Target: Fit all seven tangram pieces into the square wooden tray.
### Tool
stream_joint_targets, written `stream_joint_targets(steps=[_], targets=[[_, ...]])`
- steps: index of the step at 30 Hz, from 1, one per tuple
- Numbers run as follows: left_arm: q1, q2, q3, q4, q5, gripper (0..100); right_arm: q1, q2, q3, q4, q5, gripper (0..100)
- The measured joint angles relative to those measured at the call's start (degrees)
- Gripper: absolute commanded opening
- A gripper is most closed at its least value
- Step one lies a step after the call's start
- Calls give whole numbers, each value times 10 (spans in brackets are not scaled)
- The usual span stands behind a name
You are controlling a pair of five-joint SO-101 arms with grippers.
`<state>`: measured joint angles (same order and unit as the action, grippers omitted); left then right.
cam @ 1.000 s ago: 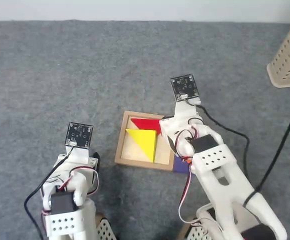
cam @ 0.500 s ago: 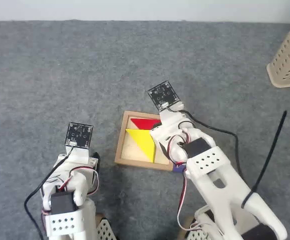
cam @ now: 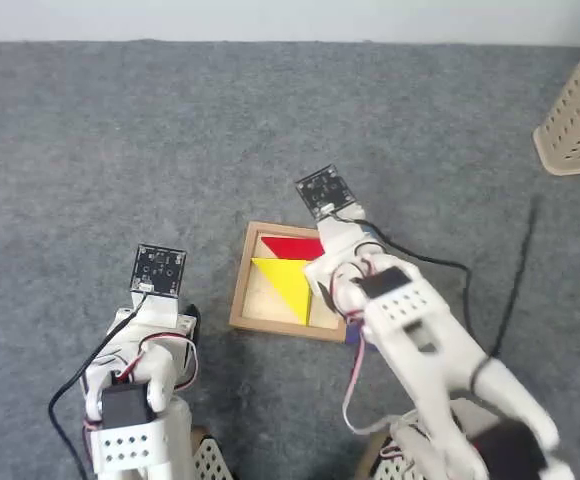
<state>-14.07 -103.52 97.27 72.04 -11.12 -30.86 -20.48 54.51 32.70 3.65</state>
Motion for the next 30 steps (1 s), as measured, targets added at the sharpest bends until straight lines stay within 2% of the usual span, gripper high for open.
stream_joint_targets(steps=[9,17,30], targets=[[0,0,0,0,0,167,-3,148,-90,51,0,6],[0,0,0,0,0,167,-47,154,-98,60,0,6],[0,0,0,0,0,167,-42,162,-114,80,8,6]])
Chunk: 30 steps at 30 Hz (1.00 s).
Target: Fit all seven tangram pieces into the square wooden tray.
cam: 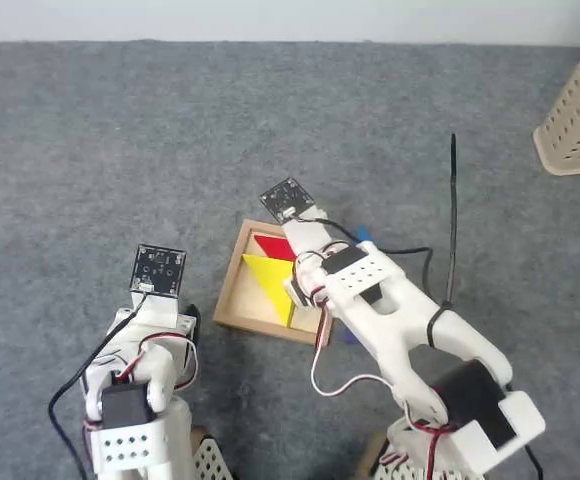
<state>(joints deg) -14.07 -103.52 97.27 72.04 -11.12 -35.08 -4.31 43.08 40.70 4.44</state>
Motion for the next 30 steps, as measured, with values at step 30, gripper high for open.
stream_joint_targets(steps=[30], targets=[[0,0,0,0,0,167,125,125,-141,53,29,6]])
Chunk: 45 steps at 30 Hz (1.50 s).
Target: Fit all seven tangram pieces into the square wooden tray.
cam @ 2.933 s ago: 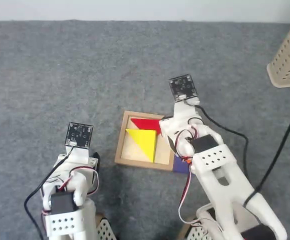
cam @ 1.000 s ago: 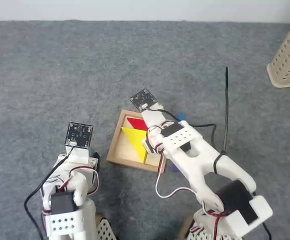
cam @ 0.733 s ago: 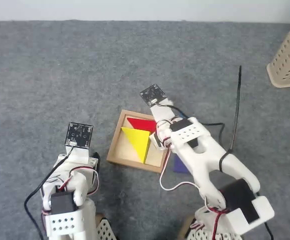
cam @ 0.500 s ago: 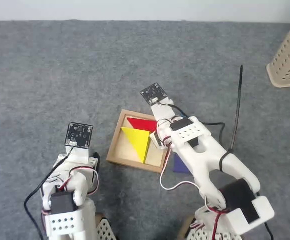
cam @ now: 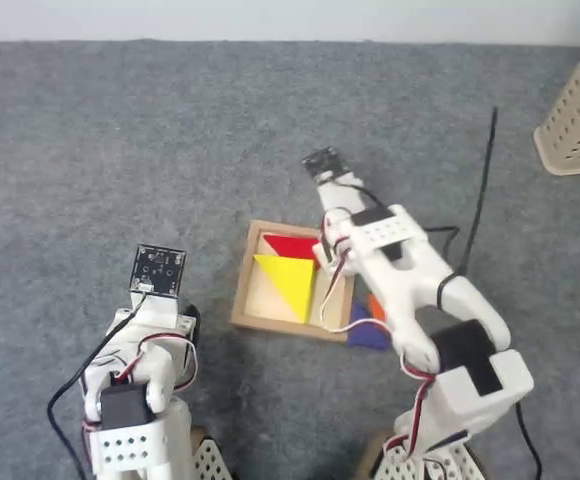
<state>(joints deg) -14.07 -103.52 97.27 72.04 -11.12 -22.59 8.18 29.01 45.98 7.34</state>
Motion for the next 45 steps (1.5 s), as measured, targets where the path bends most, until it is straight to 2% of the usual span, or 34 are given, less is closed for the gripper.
stream_joint_targets(steps=[11,17,22,30,35,45], targets=[[0,0,0,0,0,167,20,1,-47,19,2,6],[0,0,0,0,0,167,-29,-2,-47,67,2,6],[0,0,0,0,0,167,-53,-58,10,72,2,6],[0,0,0,0,0,167,-123,-82,54,65,2,6],[0,0,0,0,0,167,-142,-82,54,65,2,6],[0,0,0,0,0,167,-192,-82,54,3,2,6]])
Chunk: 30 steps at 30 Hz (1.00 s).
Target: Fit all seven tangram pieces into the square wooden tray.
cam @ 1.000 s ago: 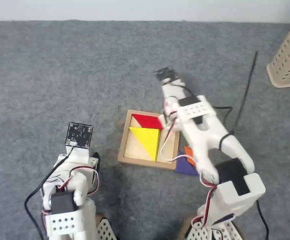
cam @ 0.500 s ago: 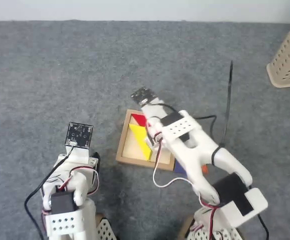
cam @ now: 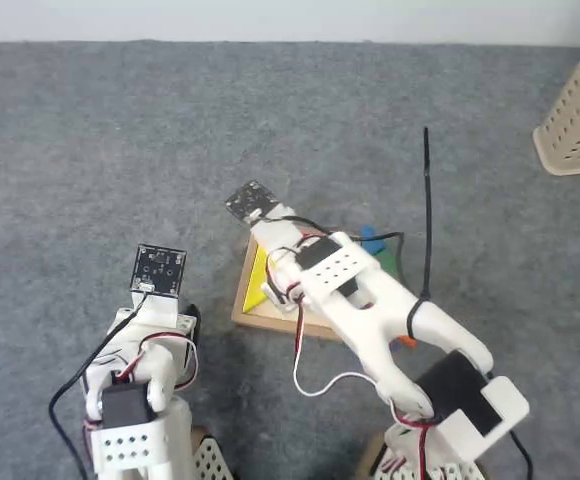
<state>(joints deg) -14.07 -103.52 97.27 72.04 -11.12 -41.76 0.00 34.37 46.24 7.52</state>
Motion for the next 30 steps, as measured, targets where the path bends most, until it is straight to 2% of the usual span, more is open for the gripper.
stream_joint_targets(steps=[9,15,17,22,30], targets=[[0,0,0,0,0,167,10,-62,0,42,0,6],[0,0,0,0,0,167,120,-126,1,106,-1,9],[0,0,0,0,0,167,143,-126,12,112,-18,48],[0,0,0,0,0,167,139,-61,16,111,-41,168],[0,0,0,0,0,167,127,11,13,111,-44,143]])
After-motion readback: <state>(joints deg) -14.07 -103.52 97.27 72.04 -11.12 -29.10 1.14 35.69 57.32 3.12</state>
